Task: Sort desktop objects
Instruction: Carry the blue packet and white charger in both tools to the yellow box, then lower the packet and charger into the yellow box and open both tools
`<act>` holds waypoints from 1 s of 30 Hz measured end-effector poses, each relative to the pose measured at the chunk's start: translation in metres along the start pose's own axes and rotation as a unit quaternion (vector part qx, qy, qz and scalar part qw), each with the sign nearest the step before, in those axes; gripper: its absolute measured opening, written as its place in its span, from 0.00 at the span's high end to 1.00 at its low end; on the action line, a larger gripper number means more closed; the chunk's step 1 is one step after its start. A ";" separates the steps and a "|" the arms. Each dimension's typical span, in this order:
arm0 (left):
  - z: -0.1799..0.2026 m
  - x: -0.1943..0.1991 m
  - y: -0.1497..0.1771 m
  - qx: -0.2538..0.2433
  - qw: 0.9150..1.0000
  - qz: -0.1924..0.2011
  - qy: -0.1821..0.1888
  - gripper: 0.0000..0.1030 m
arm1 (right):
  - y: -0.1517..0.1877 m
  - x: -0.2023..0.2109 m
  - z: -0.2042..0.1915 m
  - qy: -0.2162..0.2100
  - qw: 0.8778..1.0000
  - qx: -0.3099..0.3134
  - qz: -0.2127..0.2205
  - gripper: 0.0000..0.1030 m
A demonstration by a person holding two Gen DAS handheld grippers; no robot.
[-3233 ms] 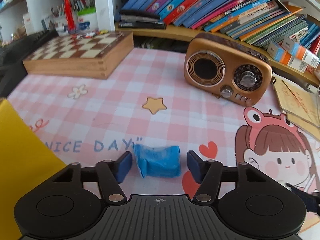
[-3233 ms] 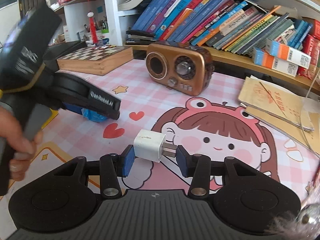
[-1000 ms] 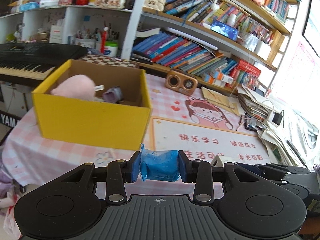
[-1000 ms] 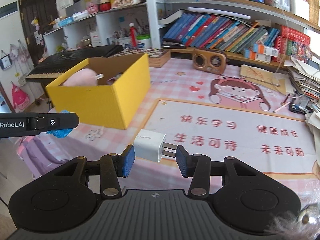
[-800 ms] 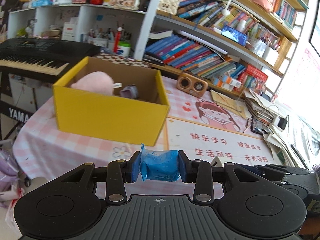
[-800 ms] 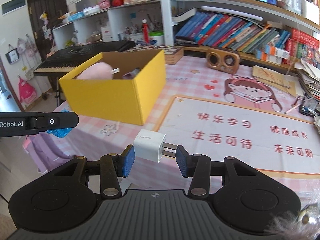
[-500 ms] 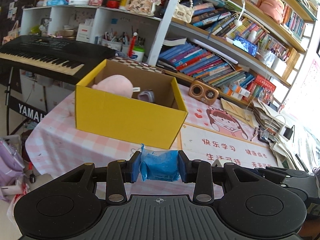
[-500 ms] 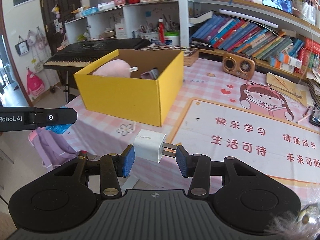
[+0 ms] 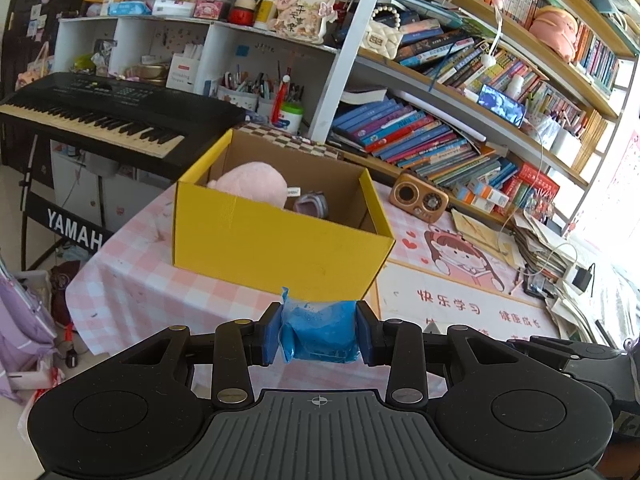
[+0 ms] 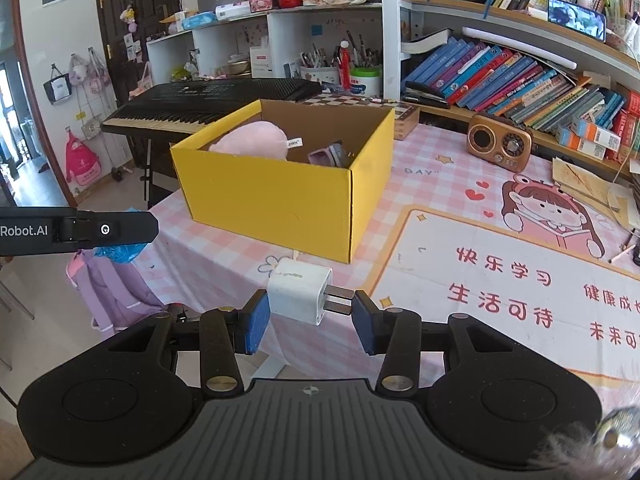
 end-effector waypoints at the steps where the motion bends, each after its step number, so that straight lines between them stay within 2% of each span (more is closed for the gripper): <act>1: 0.000 0.000 -0.002 0.001 1.000 0.001 0.001 0.65 | -0.002 0.000 0.000 0.001 1.000 0.000 0.001 0.59; 12: 0.011 -0.014 -0.035 -0.002 0.999 0.026 0.018 0.65 | -0.040 -0.006 0.010 -0.001 0.999 -0.005 0.032 0.59; 21: 0.007 -0.048 -0.079 -0.014 0.999 0.050 -0.008 0.65 | -0.087 -0.041 0.029 -0.018 0.998 -0.004 0.053 0.59; 30: 0.010 -0.114 -0.100 -0.043 0.998 0.019 -0.035 0.65 | -0.132 -0.103 0.045 -0.042 0.997 0.038 0.051 0.59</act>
Point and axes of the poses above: each gripper's, at about its wrist camera, not at the fingertips, and x roughly against the way its jaws point, z to its right, y to its underside, the point moved 6 cm from there along -x, roughly the way its jaws point, and after that the axes turned 6 degrees about x, right-handed, at the moved point
